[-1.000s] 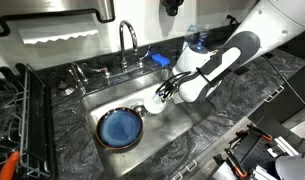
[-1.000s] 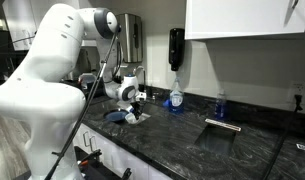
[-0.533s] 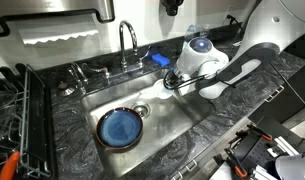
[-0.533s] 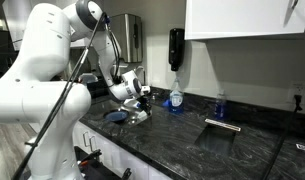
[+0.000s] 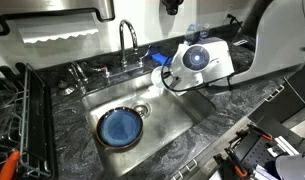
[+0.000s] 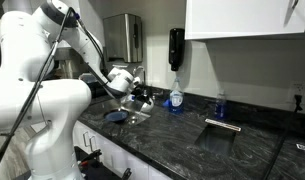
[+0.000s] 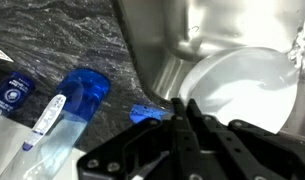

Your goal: Pour the contents of the white bowl into the sink and put it on the right side of the counter

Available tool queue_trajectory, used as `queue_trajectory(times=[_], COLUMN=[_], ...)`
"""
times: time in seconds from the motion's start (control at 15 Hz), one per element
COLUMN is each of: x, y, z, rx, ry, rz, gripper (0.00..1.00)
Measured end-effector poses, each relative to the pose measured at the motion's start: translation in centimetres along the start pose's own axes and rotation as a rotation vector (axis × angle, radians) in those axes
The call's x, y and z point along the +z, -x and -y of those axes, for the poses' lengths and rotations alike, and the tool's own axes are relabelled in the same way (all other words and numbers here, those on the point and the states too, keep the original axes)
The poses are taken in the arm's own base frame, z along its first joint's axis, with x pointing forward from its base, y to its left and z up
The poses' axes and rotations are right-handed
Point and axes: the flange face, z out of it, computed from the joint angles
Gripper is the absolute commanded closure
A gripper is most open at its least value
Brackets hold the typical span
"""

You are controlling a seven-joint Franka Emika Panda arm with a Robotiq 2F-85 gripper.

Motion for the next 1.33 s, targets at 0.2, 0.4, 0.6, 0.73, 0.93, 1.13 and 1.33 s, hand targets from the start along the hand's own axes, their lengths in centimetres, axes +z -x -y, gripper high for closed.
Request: queue_trajectory(times=[0.2, 0.4, 0.6, 0.73, 0.93, 1.13, 1.33], x=[-2.5, -4.4, -5.0, -4.9, -4.6, -3.5, -2.4], y=[1.5, 4.0, 6.5, 7.7, 8.4, 8.7, 9.0], z=[2.2, 3.8, 4.6, 4.8, 4.6, 4.1, 3.5], rx=[-0.036, -0.059, -0.067, -0.063, -0.055, -0.041, -0.023], ry=[0.062, 0.127, 0.187, 0.224, 0.278, 0.326, 0.361], rz=[-0.084, -0.155, -0.204, -0.236, -0.286, -0.316, -0.32], gripper=[0.98, 0.98, 0.98, 0.98, 0.98, 0.98, 0.98])
